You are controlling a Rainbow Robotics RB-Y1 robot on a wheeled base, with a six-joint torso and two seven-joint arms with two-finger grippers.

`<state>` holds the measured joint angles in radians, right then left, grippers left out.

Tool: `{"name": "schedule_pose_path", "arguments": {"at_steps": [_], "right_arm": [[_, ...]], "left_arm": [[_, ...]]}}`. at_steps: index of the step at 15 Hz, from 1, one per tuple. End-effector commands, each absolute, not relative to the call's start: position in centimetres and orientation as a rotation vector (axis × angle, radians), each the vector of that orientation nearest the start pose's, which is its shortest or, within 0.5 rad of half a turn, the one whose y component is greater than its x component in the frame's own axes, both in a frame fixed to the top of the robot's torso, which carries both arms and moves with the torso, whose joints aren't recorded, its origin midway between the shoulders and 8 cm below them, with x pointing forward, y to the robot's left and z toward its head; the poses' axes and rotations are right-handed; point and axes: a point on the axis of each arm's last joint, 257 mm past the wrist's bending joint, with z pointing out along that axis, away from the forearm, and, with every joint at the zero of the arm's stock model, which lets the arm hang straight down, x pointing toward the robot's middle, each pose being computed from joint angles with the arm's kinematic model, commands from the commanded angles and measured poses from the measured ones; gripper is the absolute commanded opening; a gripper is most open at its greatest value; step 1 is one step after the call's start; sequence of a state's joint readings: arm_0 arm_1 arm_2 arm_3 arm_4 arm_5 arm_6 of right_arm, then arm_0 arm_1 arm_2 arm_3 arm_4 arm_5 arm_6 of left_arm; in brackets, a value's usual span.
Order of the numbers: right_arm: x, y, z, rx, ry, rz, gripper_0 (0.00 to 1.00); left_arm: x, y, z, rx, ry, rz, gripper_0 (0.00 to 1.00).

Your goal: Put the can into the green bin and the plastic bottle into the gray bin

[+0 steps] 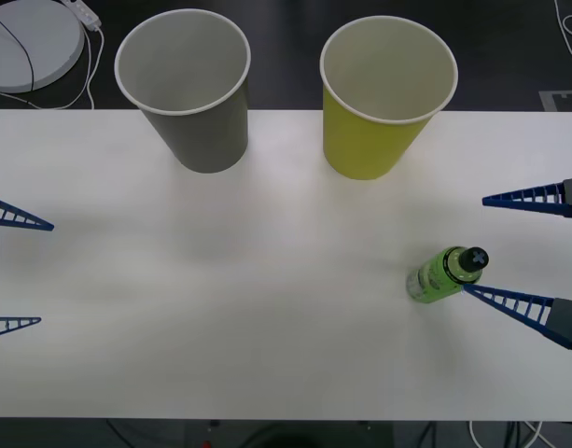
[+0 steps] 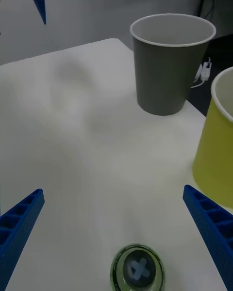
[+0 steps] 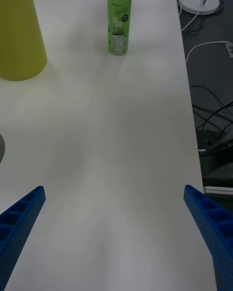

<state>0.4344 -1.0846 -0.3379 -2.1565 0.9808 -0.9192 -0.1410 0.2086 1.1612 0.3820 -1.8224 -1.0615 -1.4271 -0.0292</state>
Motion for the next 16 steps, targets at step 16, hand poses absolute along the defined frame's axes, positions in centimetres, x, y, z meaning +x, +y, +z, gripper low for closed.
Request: {"name": "schedule_pose_path", "arguments": {"at_steps": [16], "right_arm": [[28.3, -39.0, -15.3, -1.037, 1.641, 0.242, 1.00]], "left_arm": [[31.5, 30.9, -12.0, 1.654, 1.502, -0.417, 1.00]]}}
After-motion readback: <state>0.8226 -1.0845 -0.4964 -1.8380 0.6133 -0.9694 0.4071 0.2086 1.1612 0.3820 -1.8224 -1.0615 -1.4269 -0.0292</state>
